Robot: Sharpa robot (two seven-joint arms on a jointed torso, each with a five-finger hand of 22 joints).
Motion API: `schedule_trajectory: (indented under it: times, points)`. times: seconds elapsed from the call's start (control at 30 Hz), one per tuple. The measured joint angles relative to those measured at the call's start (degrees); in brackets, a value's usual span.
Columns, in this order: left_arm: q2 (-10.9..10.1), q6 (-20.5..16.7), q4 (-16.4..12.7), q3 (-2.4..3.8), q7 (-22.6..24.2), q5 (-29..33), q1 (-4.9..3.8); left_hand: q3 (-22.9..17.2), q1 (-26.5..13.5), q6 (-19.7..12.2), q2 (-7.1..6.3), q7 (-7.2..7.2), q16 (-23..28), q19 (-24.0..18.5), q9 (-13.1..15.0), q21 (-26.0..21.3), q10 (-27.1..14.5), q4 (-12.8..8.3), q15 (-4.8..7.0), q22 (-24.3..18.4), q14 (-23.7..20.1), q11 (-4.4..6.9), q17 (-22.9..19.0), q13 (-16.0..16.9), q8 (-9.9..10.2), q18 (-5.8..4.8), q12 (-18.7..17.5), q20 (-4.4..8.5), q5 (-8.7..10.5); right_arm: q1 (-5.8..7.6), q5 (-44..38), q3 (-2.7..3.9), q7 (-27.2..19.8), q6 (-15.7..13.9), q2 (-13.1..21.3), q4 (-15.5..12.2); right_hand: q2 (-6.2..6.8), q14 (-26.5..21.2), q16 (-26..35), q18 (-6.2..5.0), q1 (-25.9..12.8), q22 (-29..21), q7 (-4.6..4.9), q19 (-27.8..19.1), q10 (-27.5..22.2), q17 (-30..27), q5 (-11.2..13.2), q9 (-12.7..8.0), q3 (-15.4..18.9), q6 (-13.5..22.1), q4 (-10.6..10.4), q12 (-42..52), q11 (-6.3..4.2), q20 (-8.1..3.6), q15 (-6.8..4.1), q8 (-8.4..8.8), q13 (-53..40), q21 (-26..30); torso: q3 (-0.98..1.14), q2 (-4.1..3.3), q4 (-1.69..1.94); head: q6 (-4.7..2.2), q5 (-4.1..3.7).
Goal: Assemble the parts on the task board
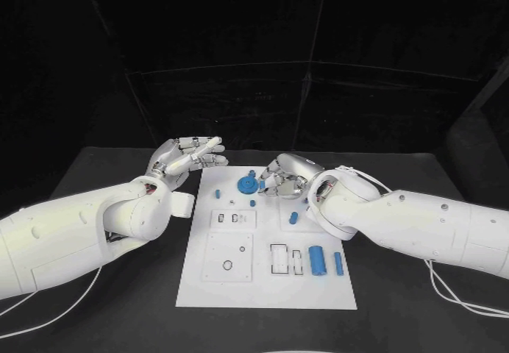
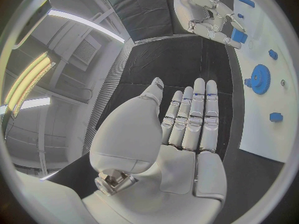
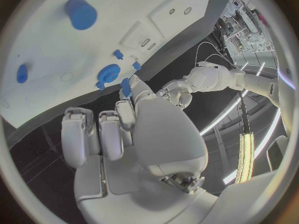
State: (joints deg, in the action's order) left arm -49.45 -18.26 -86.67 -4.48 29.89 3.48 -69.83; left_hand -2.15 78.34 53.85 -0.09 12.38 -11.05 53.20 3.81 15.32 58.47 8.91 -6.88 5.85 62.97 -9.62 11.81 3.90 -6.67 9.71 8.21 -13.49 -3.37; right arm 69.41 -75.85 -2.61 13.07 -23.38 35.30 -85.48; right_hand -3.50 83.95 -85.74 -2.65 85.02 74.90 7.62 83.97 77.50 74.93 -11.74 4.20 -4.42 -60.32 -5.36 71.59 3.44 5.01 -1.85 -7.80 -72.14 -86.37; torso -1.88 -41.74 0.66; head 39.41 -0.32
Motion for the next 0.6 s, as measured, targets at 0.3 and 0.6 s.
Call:
schedule_trajectory:
  times: [0.3,0.6]
  points:
    - [0.7,0.1,0.5,0.0,0.0,0.0,-0.02,0.2,0.0,0.0,0.0,0.0,0.0,0.0,0.0,0.0,0.2,-0.2,0.0,0.0,0.0,0.21,0.0,0.0,0.0,0.0,0.0,0.0,0.0,-0.56,-2.9,-0.91,3.6,1.1,-4.9,1.9,0.11,0.0,0.0,0.0,-0.1,0.0,0.0,0.0,0.0,0.0,0.0,0.0,-0.2,0.0,-0.2,-0.4,0.0,0.0,0.0,0.0,0.2,0.0,0.06,0.0,-0.07,0.82,0.96]
    - [0.9,0.1,0.7,0.01,-0.2,0.0,-0.04,0.2,0.2,0.0,0.23,0.0,0.0,0.0,0.0,0.0,0.2,-0.2,0.0,0.0,0.0,0.21,0.0,0.0,0.0,0.0,0.0,0.0,0.0,-1.98,-5.5,-2.41,6.0,2.2,-6.6,2.1,0.56,0.0,0.0,0.0,-0.5,0.0,0.0,0.0,0.3,0.0,0.0,0.0,-0.3,0.0,-0.3,-0.6,-0.29,0.0,0.01,0.04,0.5,0.0,0.13,0.0,-0.14,1.14,1.38]
